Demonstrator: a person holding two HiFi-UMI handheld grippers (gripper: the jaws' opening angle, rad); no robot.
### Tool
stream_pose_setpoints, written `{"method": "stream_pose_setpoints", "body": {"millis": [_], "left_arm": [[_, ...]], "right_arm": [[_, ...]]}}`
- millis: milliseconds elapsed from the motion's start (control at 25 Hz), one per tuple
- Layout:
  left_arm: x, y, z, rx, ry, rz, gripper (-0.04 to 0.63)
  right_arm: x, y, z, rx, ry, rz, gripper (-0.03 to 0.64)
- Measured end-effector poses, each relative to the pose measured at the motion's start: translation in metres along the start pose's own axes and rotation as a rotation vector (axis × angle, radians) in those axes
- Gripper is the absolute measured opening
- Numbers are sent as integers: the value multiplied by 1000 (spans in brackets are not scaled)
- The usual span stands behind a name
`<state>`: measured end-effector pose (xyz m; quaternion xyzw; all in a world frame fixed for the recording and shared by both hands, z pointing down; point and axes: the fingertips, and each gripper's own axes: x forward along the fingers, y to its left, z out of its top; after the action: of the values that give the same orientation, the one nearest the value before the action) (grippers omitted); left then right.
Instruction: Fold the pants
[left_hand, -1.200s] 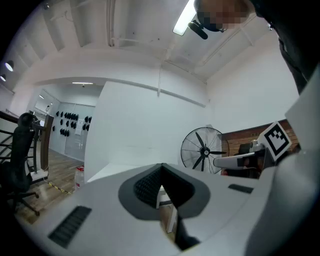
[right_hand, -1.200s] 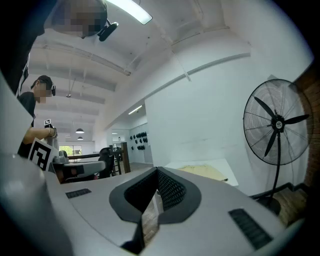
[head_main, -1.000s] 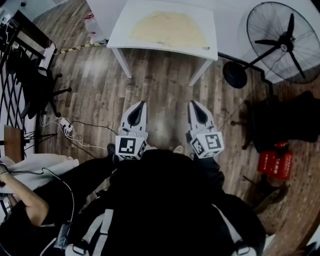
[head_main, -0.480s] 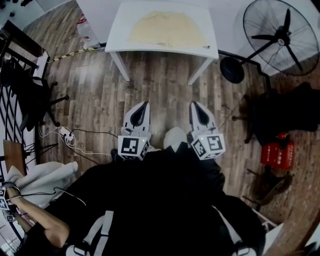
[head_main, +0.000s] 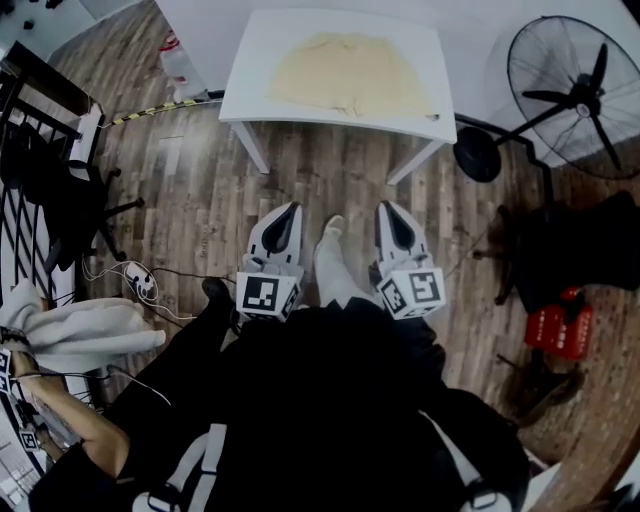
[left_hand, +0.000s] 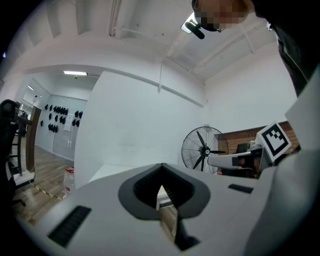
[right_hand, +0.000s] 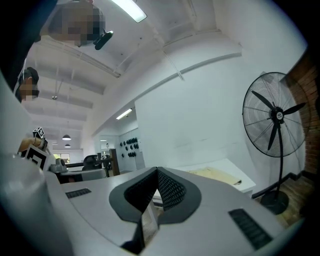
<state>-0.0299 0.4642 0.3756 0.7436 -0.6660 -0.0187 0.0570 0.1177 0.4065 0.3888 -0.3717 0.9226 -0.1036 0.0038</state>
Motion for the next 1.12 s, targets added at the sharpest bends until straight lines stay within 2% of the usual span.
{"method": "stream_pose_setpoints", "body": {"millis": [120,360,680,880,1120], "left_arm": [[34,27,-1,46,19,-8,2],[112,72,24,56,-6,11,2],[213,113,38,78,24,50,2],[260,135,31,47,61,84,2],[296,162,16,60,122,107,2]], "right_arm": [[45,-8,5,-12,-14,10,-6],[131,-33,36,-49,-35,42,-8],[232,-82,63,-42,-42,87,-6],[277,-98,59,-26,-22,127,-6],[314,-105,42,-7,26,156,-8]]}}
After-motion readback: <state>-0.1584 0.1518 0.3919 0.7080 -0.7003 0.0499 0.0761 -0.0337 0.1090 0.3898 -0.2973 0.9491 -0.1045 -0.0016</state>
